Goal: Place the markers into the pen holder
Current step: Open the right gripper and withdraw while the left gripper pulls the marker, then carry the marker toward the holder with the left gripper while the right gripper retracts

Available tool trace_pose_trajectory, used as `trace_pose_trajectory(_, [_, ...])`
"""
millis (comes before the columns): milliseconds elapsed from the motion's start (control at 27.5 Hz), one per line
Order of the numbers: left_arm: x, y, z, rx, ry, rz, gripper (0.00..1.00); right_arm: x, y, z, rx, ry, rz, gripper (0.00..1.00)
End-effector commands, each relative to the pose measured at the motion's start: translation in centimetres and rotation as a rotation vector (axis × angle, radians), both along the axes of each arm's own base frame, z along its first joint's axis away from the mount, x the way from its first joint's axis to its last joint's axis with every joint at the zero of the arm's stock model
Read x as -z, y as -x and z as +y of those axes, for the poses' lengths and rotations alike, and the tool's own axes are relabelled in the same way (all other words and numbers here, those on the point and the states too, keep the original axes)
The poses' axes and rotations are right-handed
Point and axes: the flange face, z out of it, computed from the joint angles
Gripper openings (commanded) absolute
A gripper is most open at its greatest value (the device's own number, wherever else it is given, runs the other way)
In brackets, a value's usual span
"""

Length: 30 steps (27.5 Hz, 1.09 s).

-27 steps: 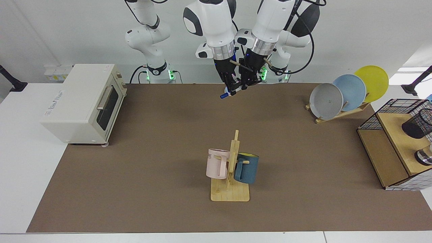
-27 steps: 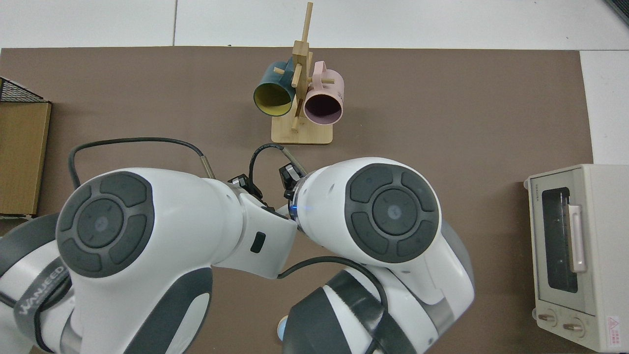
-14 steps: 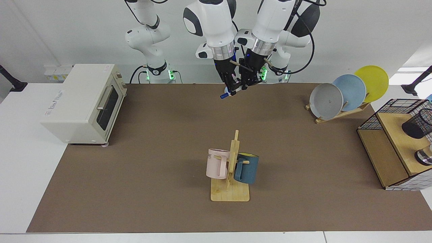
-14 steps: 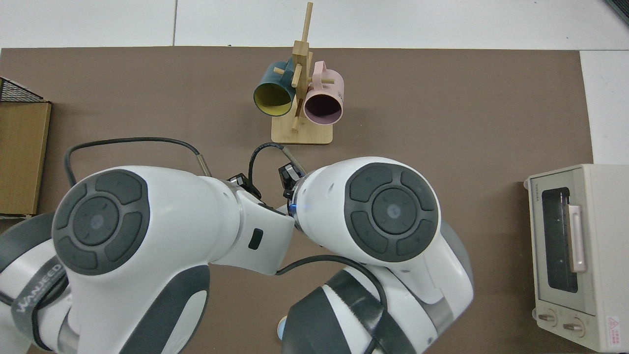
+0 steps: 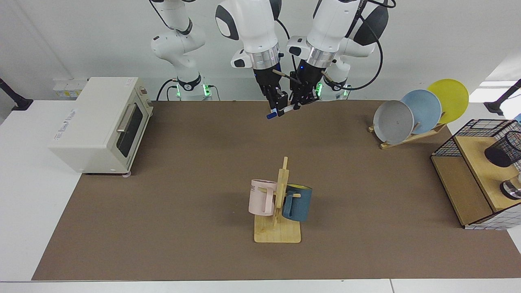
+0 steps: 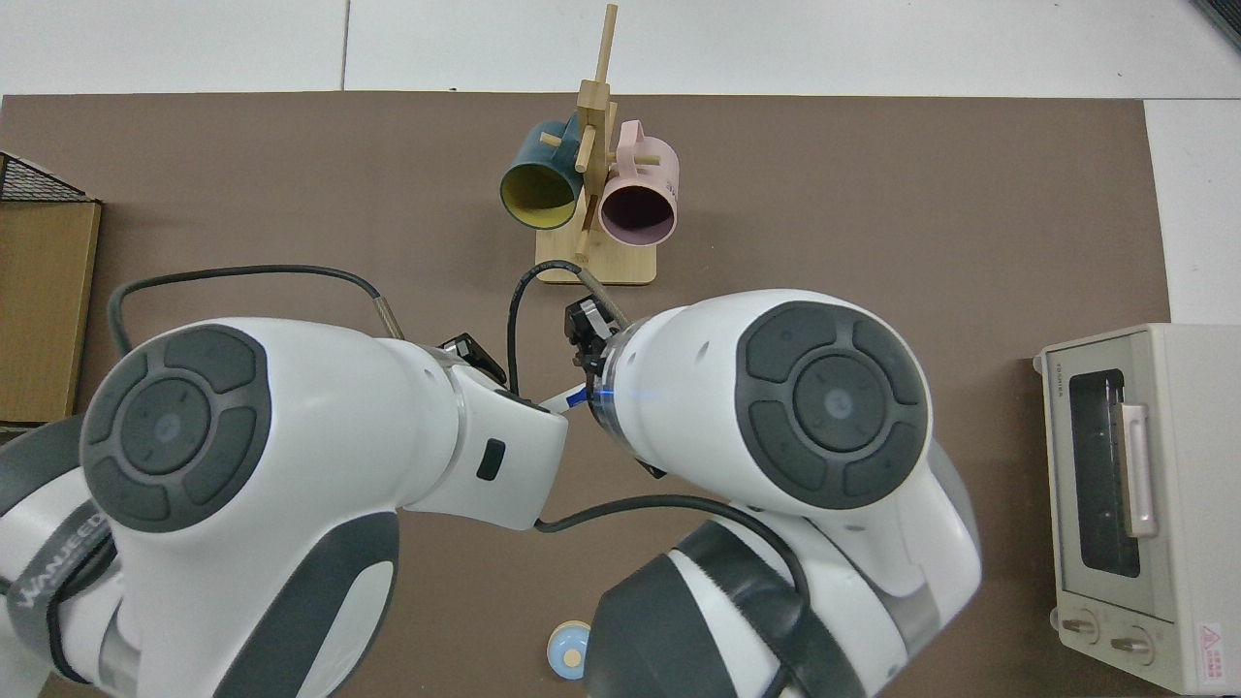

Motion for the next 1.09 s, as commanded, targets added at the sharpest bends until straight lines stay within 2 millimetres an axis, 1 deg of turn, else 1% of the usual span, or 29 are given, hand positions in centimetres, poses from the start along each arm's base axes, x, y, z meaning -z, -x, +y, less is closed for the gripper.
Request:
trace_pose_trajectory(0, [-0.2,-0.3,1.6,-0.018,0.000,-0.007,0.00,-1.6,-0.2,-2.5,-0.047,0.004,-0.008,1.00])
trace_pose_trajectory(73, [-0.3,-0.5,1.9,-0.024,0.001,-0.009,0.00,-1.6,-0.4,-3.4,-0.084,0.023,-0.006,1.00])
trace_pose_trajectory(146, [-0.8,-0.9,2.7,-0.041,0.003,-0.016,0.00,-1.7,-0.5,-4.3,-0.148,0.043,-0.008,1.00])
trace_pose_trajectory(255, [-1.5,-1.6,3.9,-0.064,-0.002,-0.027,0.00,-1.7,-0.8,-6.4,-0.247,0.082,-0.010,1.00])
trace_pose_trajectory(328, [-1.9,-1.9,4.6,-0.077,-0.005,-0.029,0.00,-2.2,-0.8,-7.7,-0.312,0.102,-0.016,1.00])
trace_pose_trajectory(473, [-1.9,-2.7,6.9,-0.118,-0.019,-0.010,0.00,-3.8,-0.7,-11.1,-0.463,0.133,-0.035,1.00])
trace_pose_trajectory(509, [-1.8,-2.7,7.2,-0.121,-0.024,-0.002,0.00,-4.1,-0.6,-11.9,-0.503,0.144,-0.036,1.00])
trace_pose_trajectory(655, [-2.0,-3.1,8.8,-0.148,-0.038,0.002,0.00,-4.0,-0.7,-14.4,-0.675,0.216,-0.024,1.00])
trace_pose_trajectory(837, [-2.8,-3.2,9.6,-0.150,-0.089,-0.017,0.00,-4.4,-1.2,-17.8,-0.833,0.269,-0.029,1.00])
trace_pose_trajectory(946, [-2.9,-3.4,11.0,-0.166,-0.111,0.006,0.00,-4.9,-1.4,-20.1,-0.926,0.283,-0.038,1.00])
trace_pose_trajectory(1055, [-3.1,-3.3,11.6,-0.173,-0.117,0.017,0.00,-5.3,-1.4,-22.7,-1.009,0.292,-0.050,1.00])
